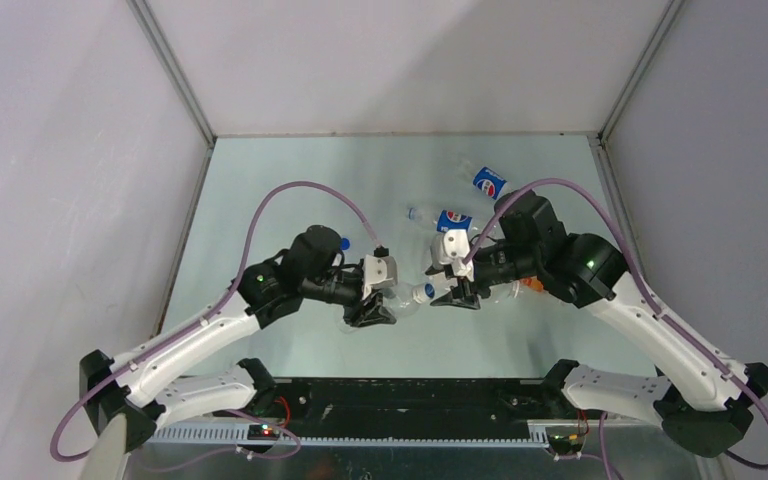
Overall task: Screw on the bottle caps
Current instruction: Screw the bottle cap onto the plastic bottle.
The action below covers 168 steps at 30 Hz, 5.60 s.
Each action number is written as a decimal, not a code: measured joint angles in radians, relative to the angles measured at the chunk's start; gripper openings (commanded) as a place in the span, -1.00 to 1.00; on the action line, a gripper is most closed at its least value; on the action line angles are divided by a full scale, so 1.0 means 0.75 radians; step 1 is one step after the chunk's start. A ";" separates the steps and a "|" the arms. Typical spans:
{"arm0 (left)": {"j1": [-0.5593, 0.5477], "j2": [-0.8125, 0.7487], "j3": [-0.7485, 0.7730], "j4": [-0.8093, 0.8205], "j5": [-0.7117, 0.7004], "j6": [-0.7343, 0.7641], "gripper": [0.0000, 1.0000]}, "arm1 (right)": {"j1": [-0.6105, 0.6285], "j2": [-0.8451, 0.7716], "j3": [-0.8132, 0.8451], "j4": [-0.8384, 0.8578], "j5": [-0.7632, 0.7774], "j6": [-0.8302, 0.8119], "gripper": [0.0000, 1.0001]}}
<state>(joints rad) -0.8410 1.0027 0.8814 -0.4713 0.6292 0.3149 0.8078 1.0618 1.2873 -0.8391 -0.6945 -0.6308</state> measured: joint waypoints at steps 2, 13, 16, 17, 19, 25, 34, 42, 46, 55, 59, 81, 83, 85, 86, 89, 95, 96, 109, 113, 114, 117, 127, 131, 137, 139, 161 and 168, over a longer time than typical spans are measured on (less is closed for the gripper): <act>0.000 0.002 0.001 -0.004 0.008 -0.001 -1.00 | 0.006 0.009 0.000 0.001 -0.013 -0.011 -0.01; 0.000 0.008 0.025 -0.034 0.014 -0.002 -0.99 | 0.023 0.069 0.000 0.020 -0.035 0.036 -0.73; 0.001 -0.005 0.020 -0.044 -0.034 -0.002 -0.99 | 0.021 0.094 0.000 0.045 -0.006 0.166 -1.00; 0.000 -0.014 0.016 -0.043 -0.063 -0.003 -0.99 | 0.019 0.103 0.000 0.057 0.007 0.218 -1.00; -0.011 -0.057 -0.011 -0.028 -0.157 -0.001 -0.98 | 0.013 0.131 0.000 0.102 0.046 0.391 -1.00; -0.162 -0.219 -0.158 0.081 -0.700 0.066 -0.96 | -0.073 0.275 0.001 0.208 0.129 1.219 -1.00; -0.319 -0.250 -0.248 0.172 -1.178 0.183 -1.00 | -0.126 0.358 -0.067 0.332 0.122 1.788 0.24; -0.104 -0.218 -0.173 0.139 -0.847 0.134 -1.00 | -0.112 0.238 -0.067 0.323 0.150 1.298 0.42; -0.003 -0.129 -0.070 0.035 -0.565 0.125 -1.00 | -0.101 0.099 -0.065 0.253 0.146 0.892 0.42; 0.023 0.034 0.077 -0.158 -0.150 0.152 -1.00 | -0.080 -0.019 -0.100 0.126 0.072 0.218 0.25; 0.023 0.045 0.084 -0.180 -0.081 0.152 -1.00 | -0.070 -0.034 -0.121 0.123 0.033 0.090 0.18; 0.025 0.060 0.094 -0.184 0.015 0.136 -1.00 | 0.026 0.011 -0.125 0.125 -0.043 -0.021 -0.45; 0.026 0.060 0.094 -0.193 0.015 0.131 -1.00 | 0.030 0.019 -0.125 0.129 -0.038 0.008 -0.61; 0.026 0.060 0.093 -0.200 0.010 0.123 -0.99 | 0.030 0.029 -0.125 0.138 -0.032 0.063 -0.84; 0.026 0.058 0.093 -0.203 0.001 0.116 -0.99 | 0.030 0.034 -0.125 0.143 -0.026 0.094 -0.88; 0.015 0.035 0.079 -0.199 -0.077 0.112 -0.97 | 0.029 0.059 -0.125 0.182 0.017 0.261 -1.00; -0.176 -0.143 -0.065 -0.047 -0.633 0.132 -0.93 | -0.007 0.139 -0.125 0.280 0.164 0.928 -1.00; -0.232 -0.176 -0.105 -0.001 -0.773 0.150 -0.92 | -0.026 0.161 -0.125 0.296 0.181 1.095 -1.00; -0.344 -0.208 -0.201 0.211 -1.221 0.230 -1.00 | -0.093 0.145 -0.130 0.408 0.258 1.450 0.23; -0.205 -0.199 -0.153 0.126 -0.993 0.184 -1.00 | -0.078 0.040 -0.130 0.388 0.228 1.140 0.26; -0.171 -0.188 -0.123 0.093 -0.909 0.171 -1.00 | -0.074 0.009 -0.130 0.374 0.212 1.048 0.26; -0.116 -0.136 -0.043 0.025 -0.701 0.151 -1.00 | -0.064 -0.069 -0.130 0.326 0.146 0.756 0.24; -0.087 0.020 0.061 -0.110 -0.261 0.133 -1.00 | -0.050 -0.117 -0.130 0.152 0.026 0.159 0.11; -0.087 0.027 0.061 -0.122 -0.205 0.120 -1.00 | -0.043 -0.111 -0.130 0.124 -0.015 0.080 0.08; -0.087 0.027 0.061 -0.107 -0.164 0.098 -1.00 | -0.003 -0.060 -0.130 0.104 -0.057 0.035 0.01; -0.087 0.027 0.061 -0.094 -0.159 0.087 -1.00 | 0.010 -0.040 -0.130 0.092 -0.057 0.027 -0.03; -0.229 -0.181 -0.113 0.135 -0.714 0.067 -1.00 | 0.002 0.058 -0.130 0.328 0.297 1.186 -0.74; -0.306 -0.185 -0.129 0.206 -0.978 0.112 -1.00 | -0.048 0.066 -0.124 0.371 0.324 1.410 0.12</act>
<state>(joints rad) -1.0702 0.8639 0.7845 -0.3168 -0.1043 0.3992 0.7719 1.1114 1.1946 -0.5606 -0.4515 0.4267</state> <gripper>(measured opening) 0.490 0.462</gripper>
